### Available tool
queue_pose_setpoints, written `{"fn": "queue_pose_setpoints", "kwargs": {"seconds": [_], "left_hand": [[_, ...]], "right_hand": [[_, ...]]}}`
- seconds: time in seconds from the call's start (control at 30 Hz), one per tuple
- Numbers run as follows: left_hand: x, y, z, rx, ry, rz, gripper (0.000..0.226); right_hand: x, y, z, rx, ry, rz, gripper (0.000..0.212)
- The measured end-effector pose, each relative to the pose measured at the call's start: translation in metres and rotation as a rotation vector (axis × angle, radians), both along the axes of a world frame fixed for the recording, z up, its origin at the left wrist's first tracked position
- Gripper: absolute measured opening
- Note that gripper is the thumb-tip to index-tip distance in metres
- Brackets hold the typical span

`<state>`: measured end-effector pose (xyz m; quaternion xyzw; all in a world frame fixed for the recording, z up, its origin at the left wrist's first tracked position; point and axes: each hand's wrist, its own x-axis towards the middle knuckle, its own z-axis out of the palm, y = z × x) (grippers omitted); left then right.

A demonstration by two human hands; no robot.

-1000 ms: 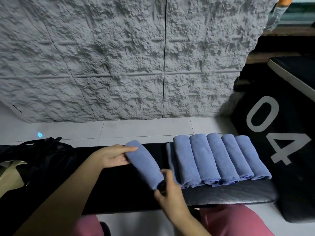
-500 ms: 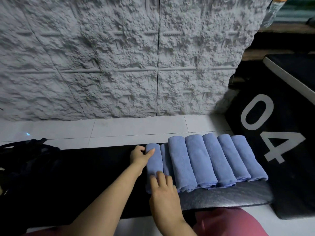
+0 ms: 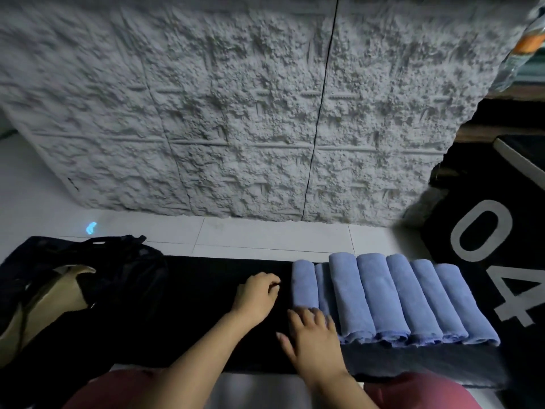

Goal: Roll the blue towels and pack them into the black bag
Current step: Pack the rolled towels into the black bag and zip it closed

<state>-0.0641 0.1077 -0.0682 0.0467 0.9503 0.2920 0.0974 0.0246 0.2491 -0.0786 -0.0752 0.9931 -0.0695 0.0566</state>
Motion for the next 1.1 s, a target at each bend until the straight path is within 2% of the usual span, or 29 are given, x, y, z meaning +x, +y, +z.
{"fn": "queue_pose_setpoints", "kwargs": {"seconds": [0.17, 0.33, 0.43, 0.57, 0.7, 0.77, 0.83, 0.9, 1.0, 1.1], "left_hand": [[0.027, -0.100, 0.042, -0.159, 0.231, 0.080, 0.023], [0.058, -0.222, 0.062, -0.208, 0.363, 0.300, 0.020], [0.074, -0.292, 0.063, -0.238, 0.400, 0.417, 0.017], [0.086, -0.368, 0.054, -0.389, 0.365, 0.556, 0.026], [0.082, -0.426, 0.035, -0.428, 0.256, 0.565, 0.022], [0.076, -0.444, 0.024, -0.417, 0.228, 0.543, 0.028], [0.070, -0.455, 0.014, -0.437, 0.238, 0.511, 0.035], [0.064, -0.465, 0.009, -0.441, 0.264, 0.477, 0.039], [0.056, -0.475, 0.000, -0.425, 0.207, 0.430, 0.041], [0.048, -0.477, -0.008, -0.408, 0.120, 0.435, 0.038]], "right_hand": [[-0.018, -0.043, 0.040, -0.059, 0.159, 0.123, 0.041], [-0.044, -0.134, 0.064, -0.065, 0.267, 0.313, 0.046], [-0.054, -0.198, 0.067, -0.090, 0.297, 0.412, 0.048], [-0.066, -0.275, 0.058, -0.095, 0.296, 0.552, 0.049], [-0.076, -0.339, 0.041, -0.082, 0.263, 0.656, 0.049], [-0.080, -0.364, 0.029, -0.087, 0.214, 0.748, 0.046], [-0.083, -0.385, 0.017, -0.071, 0.090, 0.862, 0.041], [-0.083, -0.401, 0.008, -0.054, -0.053, 0.935, 0.049], [-0.084, -0.415, -0.005, 0.077, -0.213, 0.952, 0.068], [-0.091, -0.418, -0.012, 0.210, -0.157, 0.944, 0.057]]}}
